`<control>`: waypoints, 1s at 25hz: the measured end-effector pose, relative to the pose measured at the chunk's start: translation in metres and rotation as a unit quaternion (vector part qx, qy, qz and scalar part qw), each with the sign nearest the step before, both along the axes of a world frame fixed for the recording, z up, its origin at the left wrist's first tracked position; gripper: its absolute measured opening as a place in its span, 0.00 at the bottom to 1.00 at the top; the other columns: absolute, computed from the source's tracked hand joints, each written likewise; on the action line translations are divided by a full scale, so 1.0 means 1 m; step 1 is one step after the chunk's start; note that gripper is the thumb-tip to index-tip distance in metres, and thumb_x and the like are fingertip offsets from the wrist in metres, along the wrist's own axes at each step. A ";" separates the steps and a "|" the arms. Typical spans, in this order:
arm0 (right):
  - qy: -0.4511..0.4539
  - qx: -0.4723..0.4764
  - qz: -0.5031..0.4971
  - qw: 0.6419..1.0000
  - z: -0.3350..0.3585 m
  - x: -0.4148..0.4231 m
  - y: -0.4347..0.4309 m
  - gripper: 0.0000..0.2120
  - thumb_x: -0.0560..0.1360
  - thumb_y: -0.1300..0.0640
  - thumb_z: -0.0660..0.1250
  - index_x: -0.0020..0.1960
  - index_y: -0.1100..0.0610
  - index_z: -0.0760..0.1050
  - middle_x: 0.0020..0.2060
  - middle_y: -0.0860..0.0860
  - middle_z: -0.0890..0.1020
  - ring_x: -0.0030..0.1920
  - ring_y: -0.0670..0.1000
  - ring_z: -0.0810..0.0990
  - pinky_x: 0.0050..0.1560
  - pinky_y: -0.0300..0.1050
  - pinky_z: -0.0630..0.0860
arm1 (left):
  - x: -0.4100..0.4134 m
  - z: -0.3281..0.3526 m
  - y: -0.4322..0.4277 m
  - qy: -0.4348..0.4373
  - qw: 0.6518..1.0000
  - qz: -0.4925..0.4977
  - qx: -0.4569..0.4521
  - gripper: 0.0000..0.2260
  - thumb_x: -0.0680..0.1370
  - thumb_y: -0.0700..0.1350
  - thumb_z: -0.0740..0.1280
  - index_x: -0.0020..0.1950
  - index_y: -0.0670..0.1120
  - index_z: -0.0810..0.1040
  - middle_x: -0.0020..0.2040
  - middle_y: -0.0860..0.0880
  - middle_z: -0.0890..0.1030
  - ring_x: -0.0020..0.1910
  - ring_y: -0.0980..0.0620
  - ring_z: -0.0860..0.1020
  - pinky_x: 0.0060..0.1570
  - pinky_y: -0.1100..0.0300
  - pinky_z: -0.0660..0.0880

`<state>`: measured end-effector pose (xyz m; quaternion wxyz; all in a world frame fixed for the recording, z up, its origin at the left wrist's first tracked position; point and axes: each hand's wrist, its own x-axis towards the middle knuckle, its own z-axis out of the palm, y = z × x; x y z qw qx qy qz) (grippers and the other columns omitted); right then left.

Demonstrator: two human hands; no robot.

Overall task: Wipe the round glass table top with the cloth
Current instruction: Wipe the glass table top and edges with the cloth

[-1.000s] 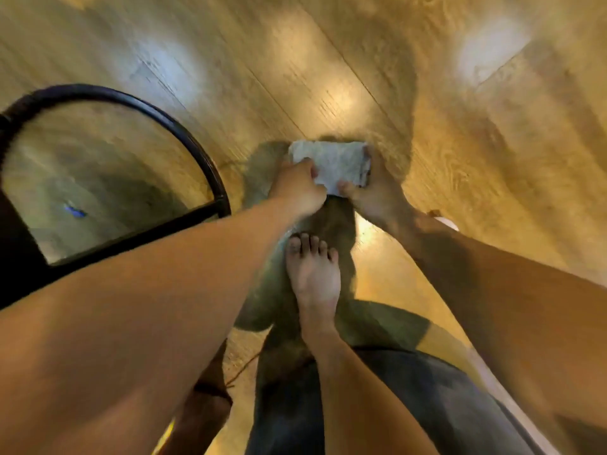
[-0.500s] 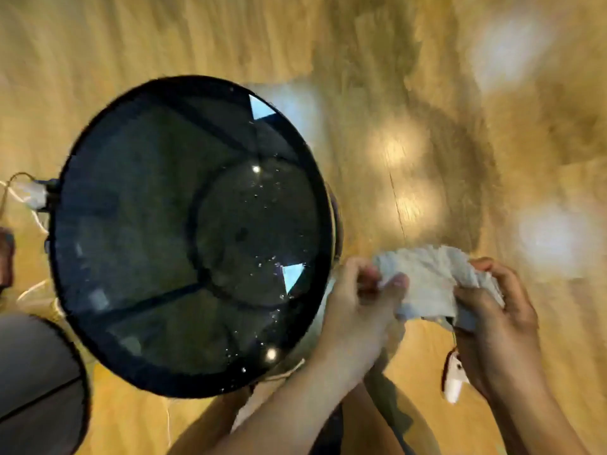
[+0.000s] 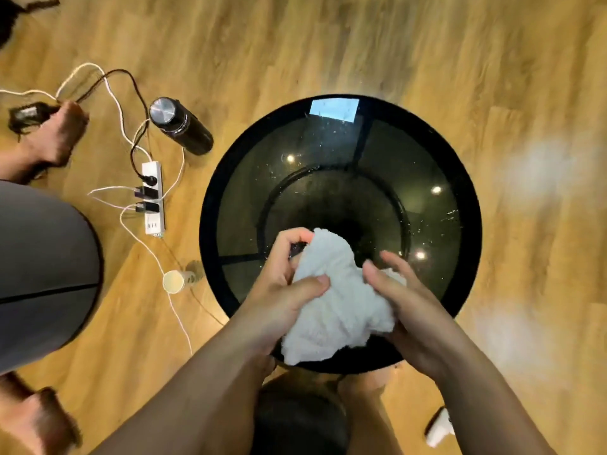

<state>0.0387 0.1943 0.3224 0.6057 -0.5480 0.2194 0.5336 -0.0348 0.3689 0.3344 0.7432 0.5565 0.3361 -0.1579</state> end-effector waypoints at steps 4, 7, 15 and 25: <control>-0.151 -0.012 0.061 0.987 0.001 0.007 0.068 0.08 0.71 0.59 0.75 0.49 0.53 0.80 0.44 0.51 0.85 0.44 0.50 0.85 0.39 0.45 0.80 | -0.011 -0.015 0.061 -0.077 0.995 0.007 0.061 0.22 0.73 0.43 0.70 0.64 0.56 0.69 0.60 0.51 0.82 0.57 0.49 0.82 0.49 0.53 0.81; -0.295 -0.014 0.041 0.954 0.007 0.034 0.102 0.11 0.73 0.68 0.71 0.47 0.53 0.79 0.37 0.46 0.82 0.36 0.46 0.81 0.32 0.39 0.77 | -0.004 -0.032 0.099 -0.111 0.988 0.025 0.100 0.26 0.74 0.46 0.70 0.69 0.54 0.65 0.64 0.51 0.79 0.52 0.52 0.83 0.51 0.53 0.81; -0.420 -0.380 0.202 0.799 -0.070 0.175 0.119 0.40 0.72 0.40 0.72 0.77 0.45 0.57 0.73 0.55 0.68 0.70 0.57 0.71 0.66 0.51 0.70 | 0.003 -0.156 0.184 0.005 0.912 -0.071 0.404 0.24 0.84 0.55 0.52 0.80 0.54 0.52 0.80 0.50 0.59 0.78 0.49 0.59 0.76 0.54 0.54; -0.600 -0.465 0.289 0.583 -0.146 0.107 0.209 0.29 0.76 0.35 0.55 0.72 0.49 0.69 0.74 0.52 0.66 0.75 0.63 0.59 0.74 0.57 0.58 | -0.004 -0.180 0.180 -0.100 0.918 0.007 0.383 0.25 0.82 0.55 0.49 0.80 0.50 0.56 0.77 0.57 0.60 0.75 0.64 0.55 0.75 0.67 0.49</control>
